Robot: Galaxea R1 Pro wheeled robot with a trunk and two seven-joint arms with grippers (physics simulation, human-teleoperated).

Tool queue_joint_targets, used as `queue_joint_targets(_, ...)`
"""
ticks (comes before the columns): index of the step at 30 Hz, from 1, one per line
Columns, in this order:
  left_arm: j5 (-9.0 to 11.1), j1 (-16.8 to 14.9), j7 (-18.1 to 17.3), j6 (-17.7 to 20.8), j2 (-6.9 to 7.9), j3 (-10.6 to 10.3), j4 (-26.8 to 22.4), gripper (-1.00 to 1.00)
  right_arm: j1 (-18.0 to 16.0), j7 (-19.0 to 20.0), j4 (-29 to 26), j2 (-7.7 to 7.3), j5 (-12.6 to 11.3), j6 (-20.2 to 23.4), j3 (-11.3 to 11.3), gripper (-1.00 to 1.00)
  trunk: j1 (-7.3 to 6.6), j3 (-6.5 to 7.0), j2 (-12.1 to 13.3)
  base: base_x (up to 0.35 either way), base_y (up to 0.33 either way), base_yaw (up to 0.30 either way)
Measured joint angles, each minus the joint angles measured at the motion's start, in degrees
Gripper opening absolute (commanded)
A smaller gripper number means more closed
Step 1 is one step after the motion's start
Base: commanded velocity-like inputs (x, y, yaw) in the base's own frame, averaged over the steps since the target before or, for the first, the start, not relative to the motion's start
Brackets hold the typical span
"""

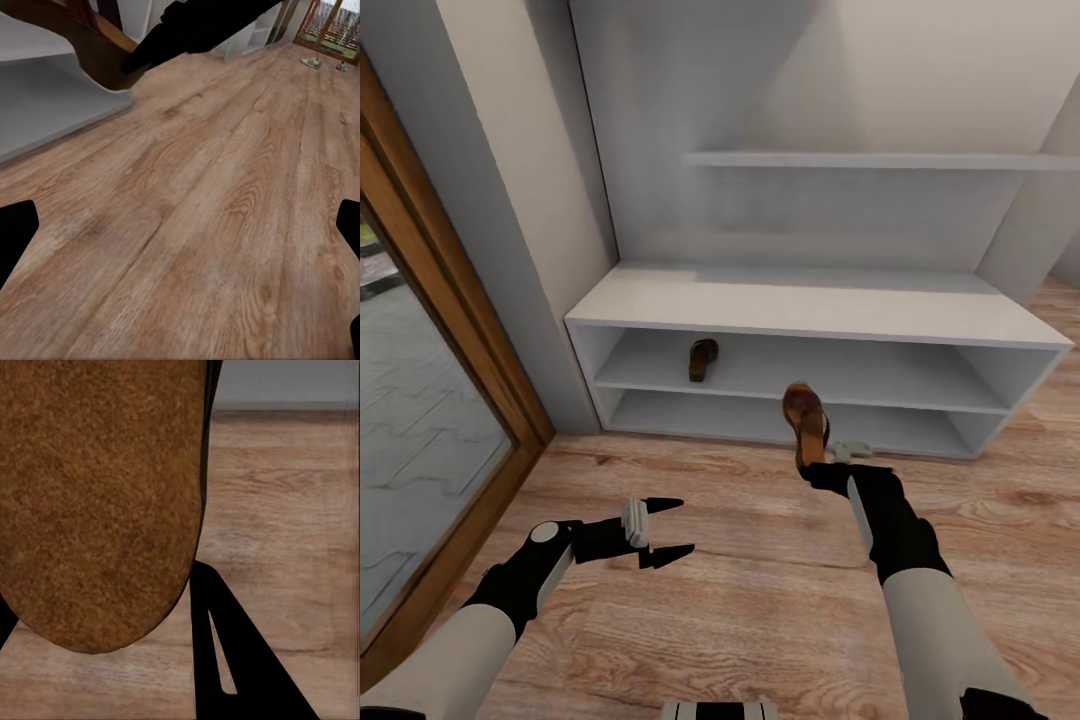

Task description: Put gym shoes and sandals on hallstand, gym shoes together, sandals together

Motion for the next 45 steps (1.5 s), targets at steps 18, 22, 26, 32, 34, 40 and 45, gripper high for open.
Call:
queue_joint_targets(18,-0.04,0.01,0.0,-0.02,-1.14,0.06,0.08,1.0,-0.27,-2.56,14.07,0.4,-0.19,-28.27,0.22,-1.0,0.0,0.0,0.0,0.0,0.0,0.0)
queue_joint_targets(22,-0.04,0.02,0.0,-0.01,-1.18,0.02,0.08,1.0,-0.25,-2.5,14.62,0.4,-0.25,-29.36,0.16,-1.0,0.0,0.0,0.0,0.0,0.0,0.0)
queue_joint_targets(26,-0.04,0.02,0.0,0.0,-1.19,0.05,0.08,1.0,-0.17,-2.49,14.73,0.4,-0.26,-29.55,0.13,-1.0,0.0,0.0,0.0,0.0,0.0,0.002)
queue_joint_targets(32,-0.04,0.01,-0.01,0.0,-1.18,0.01,0.05,1.0,-0.17,-2.49,14.84,0.41,-0.26,-29.6,0.04,-1.0,0.0,0.0,0.0,0.0,0.0,0.222)
queue_joint_targets(34,-0.04,0.02,-0.02,0.0,-1.18,0.03,0.05,1.0,-0.17,-2.49,14.84,0.41,-0.26,-29.6,0.04,-1.0,0.0,0.0,0.0,0.0,0.0,0.285)
queue_joint_targets(40,-0.04,0.01,-0.07,0.0,-1.18,0.07,0.05,1.0,-0.17,-2.49,14.85,0.41,-0.24,-29.6,0.03,-1.0,0.0,0.0,0.0,0.0,0.0,0.294)
queue_joint_targets(45,-0.02,0.02,-0.09,0.0,-1.18,0.07,0.05,1.0,-0.17,-2.46,14.9,0.41,-0.19,-29.6,0.02,-1.0,0.0,0.0,0.0,0.0,0.0,0.288)
